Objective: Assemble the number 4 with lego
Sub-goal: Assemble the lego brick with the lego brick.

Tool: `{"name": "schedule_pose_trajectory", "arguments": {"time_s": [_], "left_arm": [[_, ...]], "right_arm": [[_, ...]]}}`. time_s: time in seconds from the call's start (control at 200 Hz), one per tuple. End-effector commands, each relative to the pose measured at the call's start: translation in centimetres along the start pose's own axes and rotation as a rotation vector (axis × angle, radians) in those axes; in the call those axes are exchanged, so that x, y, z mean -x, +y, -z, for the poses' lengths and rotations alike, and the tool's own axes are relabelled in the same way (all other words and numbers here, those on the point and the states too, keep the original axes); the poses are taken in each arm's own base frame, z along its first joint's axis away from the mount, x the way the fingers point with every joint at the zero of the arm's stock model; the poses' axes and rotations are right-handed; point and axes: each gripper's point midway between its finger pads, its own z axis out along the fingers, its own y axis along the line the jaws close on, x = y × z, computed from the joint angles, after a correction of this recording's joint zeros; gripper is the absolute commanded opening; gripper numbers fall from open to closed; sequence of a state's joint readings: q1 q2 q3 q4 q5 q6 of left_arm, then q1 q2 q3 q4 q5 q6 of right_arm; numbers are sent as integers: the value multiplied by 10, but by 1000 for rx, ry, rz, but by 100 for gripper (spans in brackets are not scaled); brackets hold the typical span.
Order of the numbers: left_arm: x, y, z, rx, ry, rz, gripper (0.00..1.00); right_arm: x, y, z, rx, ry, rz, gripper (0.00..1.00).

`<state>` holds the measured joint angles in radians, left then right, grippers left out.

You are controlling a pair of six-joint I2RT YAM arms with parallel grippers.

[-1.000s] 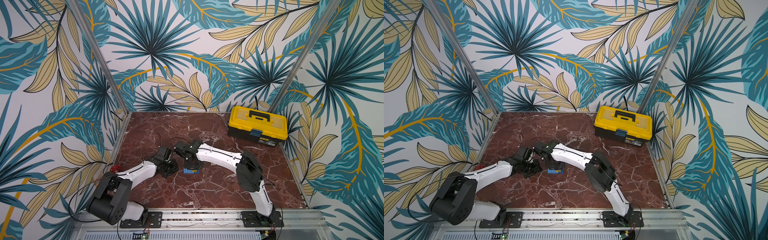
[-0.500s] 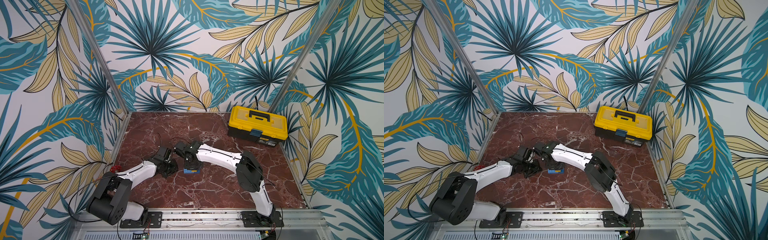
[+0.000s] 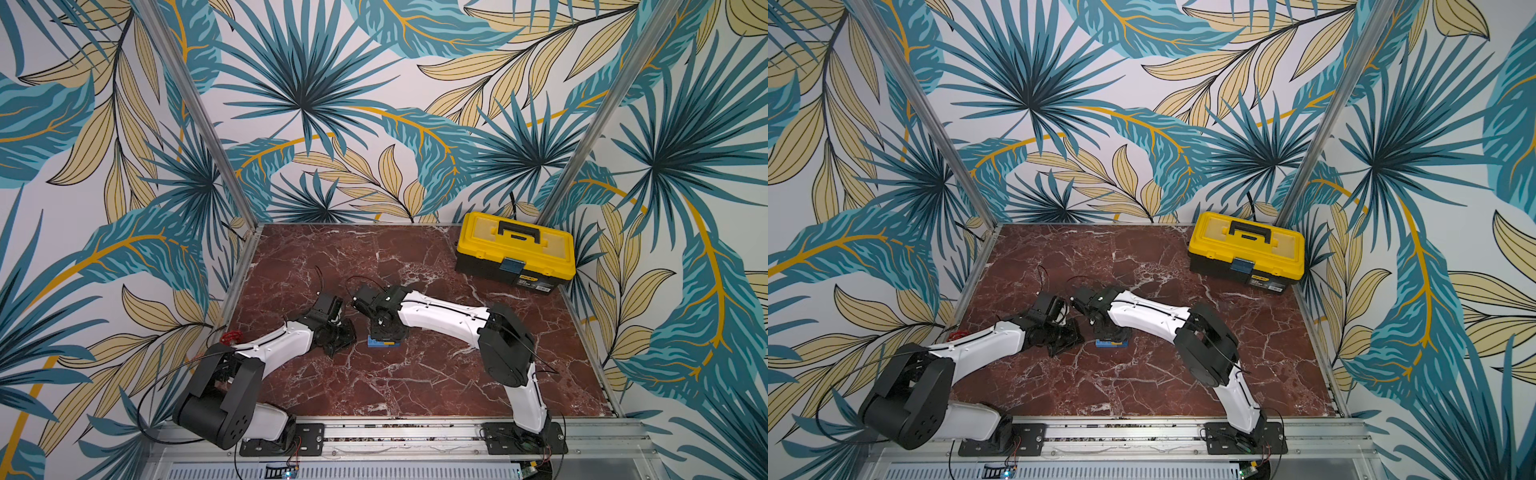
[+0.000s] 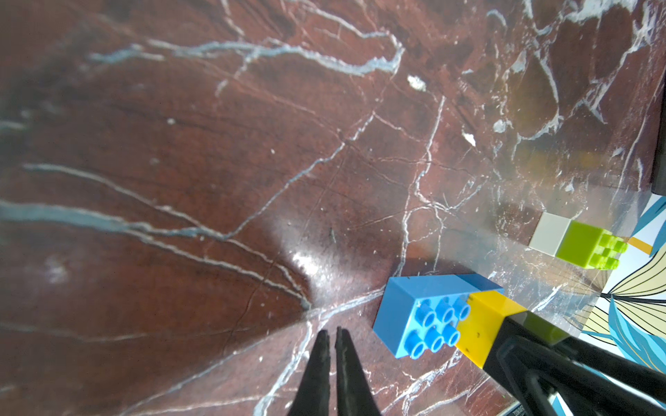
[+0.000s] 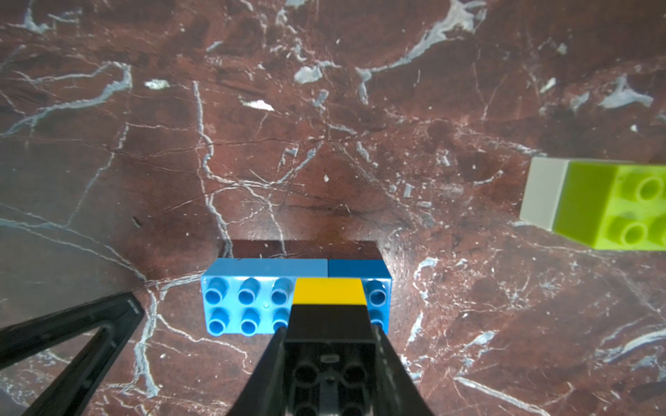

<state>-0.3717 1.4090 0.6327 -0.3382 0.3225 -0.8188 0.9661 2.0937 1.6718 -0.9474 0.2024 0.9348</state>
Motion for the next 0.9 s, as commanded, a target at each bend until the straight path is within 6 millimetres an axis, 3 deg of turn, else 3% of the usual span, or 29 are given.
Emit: {"name": "schedule_pose_trajectory", "arguments": {"time_s": [0.0, 0.275, 0.421, 0.491, 0.601, 0.781, 0.891], "left_arm": [[2, -2, 1, -1, 5, -6, 9], [1, -2, 0, -8, 13, -1, 9], [0, -3, 1, -11, 13, -4, 9], [-1, -3, 0, -16, 18, 0, 9], [-3, -3, -3, -24, 26, 9, 8], [-3, -4, -3, -26, 29, 15, 8], [-4, -7, -3, -40, 33, 21, 8]], "right_arm": [[-57, -41, -61, -195, 194, 38, 19], [-91, -47, -106, -284, 405, 58, 16], [-90, -48, -108, -273, 415, 47, 16], [-83, -46, -100, -255, 379, 47, 17], [-59, -36, -72, -191, 283, 48, 21], [-2, -13, 7, -54, 69, 57, 51], [12, -8, 37, -4, 13, 58, 61]]}}
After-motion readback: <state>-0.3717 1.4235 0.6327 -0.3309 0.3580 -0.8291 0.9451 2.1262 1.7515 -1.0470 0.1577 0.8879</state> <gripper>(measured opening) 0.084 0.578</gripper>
